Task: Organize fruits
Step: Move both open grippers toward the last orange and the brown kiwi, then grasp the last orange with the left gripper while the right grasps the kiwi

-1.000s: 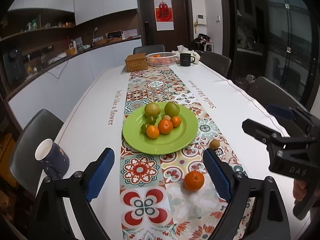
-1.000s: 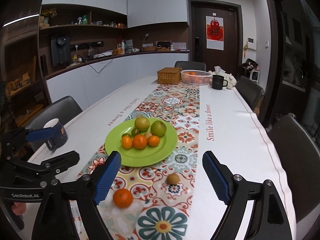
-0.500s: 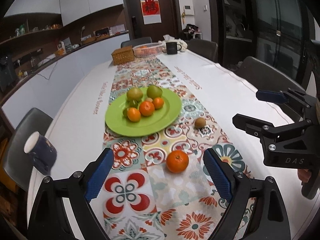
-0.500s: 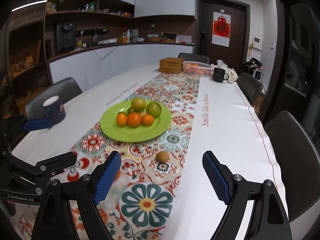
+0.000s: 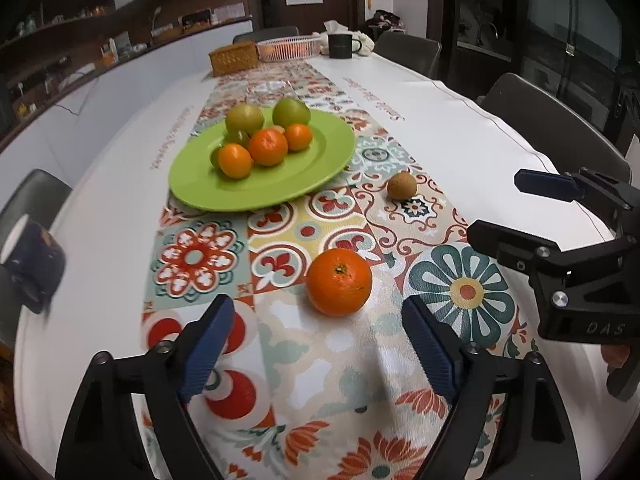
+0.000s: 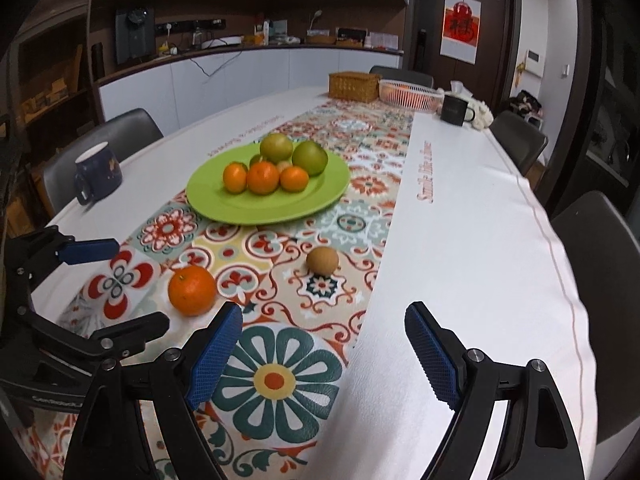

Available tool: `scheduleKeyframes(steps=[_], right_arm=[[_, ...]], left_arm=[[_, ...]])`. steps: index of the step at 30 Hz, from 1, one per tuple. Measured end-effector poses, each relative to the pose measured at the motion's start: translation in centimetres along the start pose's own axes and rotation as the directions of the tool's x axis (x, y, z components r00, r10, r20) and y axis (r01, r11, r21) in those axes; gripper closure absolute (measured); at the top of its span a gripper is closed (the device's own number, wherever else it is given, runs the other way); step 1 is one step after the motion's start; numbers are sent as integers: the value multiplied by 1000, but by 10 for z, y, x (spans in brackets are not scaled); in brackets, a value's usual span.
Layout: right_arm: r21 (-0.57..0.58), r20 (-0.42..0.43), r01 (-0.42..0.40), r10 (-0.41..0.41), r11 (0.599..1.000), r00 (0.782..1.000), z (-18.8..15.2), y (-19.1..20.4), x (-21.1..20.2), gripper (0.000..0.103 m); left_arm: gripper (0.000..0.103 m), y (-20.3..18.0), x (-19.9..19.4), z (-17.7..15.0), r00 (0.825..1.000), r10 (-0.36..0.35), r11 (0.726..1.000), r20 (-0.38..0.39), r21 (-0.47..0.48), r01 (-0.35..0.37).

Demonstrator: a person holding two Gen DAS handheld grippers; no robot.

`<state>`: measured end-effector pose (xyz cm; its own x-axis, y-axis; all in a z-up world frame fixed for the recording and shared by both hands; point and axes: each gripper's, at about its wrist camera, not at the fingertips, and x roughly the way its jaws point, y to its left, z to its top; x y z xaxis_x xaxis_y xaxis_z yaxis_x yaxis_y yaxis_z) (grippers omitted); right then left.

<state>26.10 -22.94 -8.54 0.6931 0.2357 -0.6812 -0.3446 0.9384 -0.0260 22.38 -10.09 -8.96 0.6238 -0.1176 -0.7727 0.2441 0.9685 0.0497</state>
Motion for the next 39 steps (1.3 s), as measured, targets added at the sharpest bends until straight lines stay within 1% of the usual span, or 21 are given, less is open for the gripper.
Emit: scheduleKeyframes(steps=[4, 7, 9, 10, 12, 13, 14, 15, 19, 21, 25, 29, 32, 33, 35, 39], right_arm=[[5, -22, -3, 3, 1000, 1000, -2, -2, 12, 19], [6, -33, -2, 2, 1000, 999, -1, -2, 19, 19], [8, -38, -1, 1, 1000, 999, -1, -3, 23, 19], [12, -42, -1, 1, 1000, 999, 0, -4, 25, 19], [22, -49, -5, 6, 1000, 999, 2, -5, 30, 19], [25, -50, -6, 7, 1000, 999, 3, -5, 32, 19], [28, -52, -7, 9, 1000, 999, 3, -5, 34, 19], [30, -53, -8, 10, 1000, 999, 4, -5, 36, 19], [41, -55, -13, 16, 999, 998, 7, -4, 43, 20], [50, -58, -14, 17, 999, 998, 10, -4, 47, 24], [73, -63, -15, 19, 997, 998, 17, -7, 56, 28], [88, -77, -12, 18, 996, 997, 25, -9, 69, 35], [105, -91, -10, 19, 994, 996, 30, -13, 78, 40], [112, -96, -6, 16, 994, 995, 31, -14, 81, 44], [128, -104, -10, 23, 992, 994, 32, -16, 86, 46], [139, -115, -19, 35, 990, 993, 34, -16, 94, 56]], left_arm=[[28, 2, 14, 5, 1000, -25, 999, -19, -23, 24], [36, 3, 21, 9, 999, -42, 999, -28, -35, 41], [43, 4, 25, 11, 998, -57, 998, -31, -42, 56], [45, 4, 26, 11, 997, -65, 997, -33, -44, 63], [53, 4, 29, 12, 996, -79, 996, -39, -48, 77], [55, 5, 30, 12, 995, -87, 995, -41, -50, 85], [60, 5, 31, 12, 994, -104, 993, -44, -54, 102], [61, 5, 32, 12, 992, -116, 992, -45, -56, 113], [62, 5, 33, 17, 992, -116, 993, -44, -45, 114], [62, 7, 32, 22, 993, -110, 993, -32, -48, 108], [62, 11, 34, 37, 997, -77, 996, -10, -48, 77], [62, 12, 39, 49, 999, -34, 999, -8, -31, 34], [62, 15, 44, 52, 999, -34, 999, -19, -43, 33], [62, 15, 45, 53, 999, -35, 998, -21, -46, 34], [62, 16, 47, 54, 999, -31, 998, -24, -47, 30], [62, 17, 50, 54, 999, -30, 998, -29, -50, 29]])
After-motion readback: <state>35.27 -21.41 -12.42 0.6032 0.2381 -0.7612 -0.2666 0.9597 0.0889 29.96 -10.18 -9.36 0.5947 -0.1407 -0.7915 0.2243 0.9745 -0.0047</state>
